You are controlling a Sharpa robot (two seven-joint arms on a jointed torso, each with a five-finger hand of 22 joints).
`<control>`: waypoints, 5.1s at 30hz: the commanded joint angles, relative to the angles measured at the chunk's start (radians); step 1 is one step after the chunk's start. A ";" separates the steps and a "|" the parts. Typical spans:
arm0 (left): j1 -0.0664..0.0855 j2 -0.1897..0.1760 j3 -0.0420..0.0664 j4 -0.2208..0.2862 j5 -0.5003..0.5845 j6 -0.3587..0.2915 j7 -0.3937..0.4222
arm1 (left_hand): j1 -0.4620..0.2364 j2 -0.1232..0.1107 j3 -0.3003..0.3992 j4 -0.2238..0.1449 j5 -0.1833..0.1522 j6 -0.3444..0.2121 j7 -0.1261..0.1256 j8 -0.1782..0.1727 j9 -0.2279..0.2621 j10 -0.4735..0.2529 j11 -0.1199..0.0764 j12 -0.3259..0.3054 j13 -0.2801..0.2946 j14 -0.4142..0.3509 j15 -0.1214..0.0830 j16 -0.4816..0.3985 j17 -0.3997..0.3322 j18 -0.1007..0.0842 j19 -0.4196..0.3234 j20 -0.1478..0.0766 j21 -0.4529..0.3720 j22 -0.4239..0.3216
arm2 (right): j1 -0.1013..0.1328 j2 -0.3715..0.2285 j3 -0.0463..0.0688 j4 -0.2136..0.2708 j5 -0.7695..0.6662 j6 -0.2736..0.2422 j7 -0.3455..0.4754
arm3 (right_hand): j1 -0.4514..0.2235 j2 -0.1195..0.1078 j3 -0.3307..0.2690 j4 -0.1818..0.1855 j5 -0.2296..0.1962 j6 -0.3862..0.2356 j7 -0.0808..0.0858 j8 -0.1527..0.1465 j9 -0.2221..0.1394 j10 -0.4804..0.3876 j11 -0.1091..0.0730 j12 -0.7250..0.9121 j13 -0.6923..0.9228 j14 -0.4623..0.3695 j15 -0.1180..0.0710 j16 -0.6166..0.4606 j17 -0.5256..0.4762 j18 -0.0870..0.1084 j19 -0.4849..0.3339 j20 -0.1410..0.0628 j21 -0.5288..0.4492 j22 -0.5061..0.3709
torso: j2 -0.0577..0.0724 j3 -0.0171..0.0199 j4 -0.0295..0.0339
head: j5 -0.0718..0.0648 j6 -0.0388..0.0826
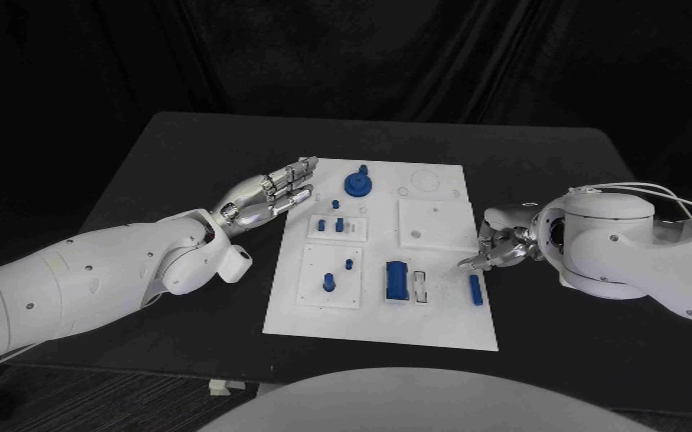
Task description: Assemble the parts on the task board
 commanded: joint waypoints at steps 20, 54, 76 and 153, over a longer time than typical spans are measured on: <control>-0.002 0.001 0.001 -0.001 -0.002 0.033 0.187 | 0.041 0.001 0.023 -0.010 0.019 0.023 0.040 0.001 0.003 0.002 0.016 0.009 0.001 -0.002 0.019 -0.004 -0.001 0.009 -0.001 0.020 -0.005 0.001 | -0.057 -0.005 0.000 0.010 0.068 0.008 -0.019 | 0.175 0.021 0.039 -0.114 0.179 0.026 0.020 -0.162 -0.011 0.106 0.018 0.003 0.263 0.046 0.013 -0.014 -0.017 0.008 -0.003 0.012 -0.025 0.159 | 0.000 0.0000 -0.0001 | -0.001 0.000; -0.003 0.005 0.001 -0.005 -0.002 0.061 0.156 | 0.055 0.005 0.040 -0.010 0.022 0.050 0.088 0.006 0.007 0.007 0.035 0.026 0.003 -0.002 0.035 -0.004 -0.001 0.010 0.002 0.045 -0.003 0.006 | -0.029 -0.043 0.000 0.035 0.170 -0.084 -0.016 | 0.160 -0.050 0.500 -0.383 0.331 0.005 0.036 -0.176 0.102 0.106 0.030 0.003 0.263 0.048 0.022 -0.006 -0.006 0.009 -0.003 0.020 -0.032 0.159 | 0.000 0.0002 0.0000 | 0.005 0.000; -0.003 0.010 0.001 -0.004 -0.002 0.072 0.149 | 0.058 0.006 0.043 -0.011 0.023 0.052 0.095 0.006 0.007 0.008 0.035 0.027 0.003 -0.002 0.039 -0.004 -0.001 0.010 0.002 0.052 -0.002 0.008 | -0.014 0.068 0.000 -0.013 0.628 -0.081 -0.007 | 0.104 -0.033 0.516 -0.364 0.306 -0.005 0.032 -0.171 0.122 0.106 0.028 0.003 0.263 0.050 0.021 0.003 0.005 0.006 0.003 0.019 -0.017 0.162 | 0.001 0.0000 0.0004 | -0.001 0.000; -0.003 0.012 0.001 -0.009 -0.002 0.110 0.111 | 0.066 0.010 0.057 -0.016 0.025 0.048 0.098 0.004 0.006 0.007 0.041 0.025 0.003 -0.002 0.072 -0.004 -0.001 0.010 0.006 0.081 0.001 0.014 | -0.099 0.123 0.000 -0.041 0.654 -0.298 0.030 | -0.045 -0.030 0.483 -0.253 0.164 -0.068 0.041 -0.160 0.155 0.106 0.037 0.003 0.263 0.039 0.029 -0.030 -0.053 0.025 -0.035 0.027 -0.117 0.133 | 0.000 -0.0001 -0.0003 | 0.007 0.000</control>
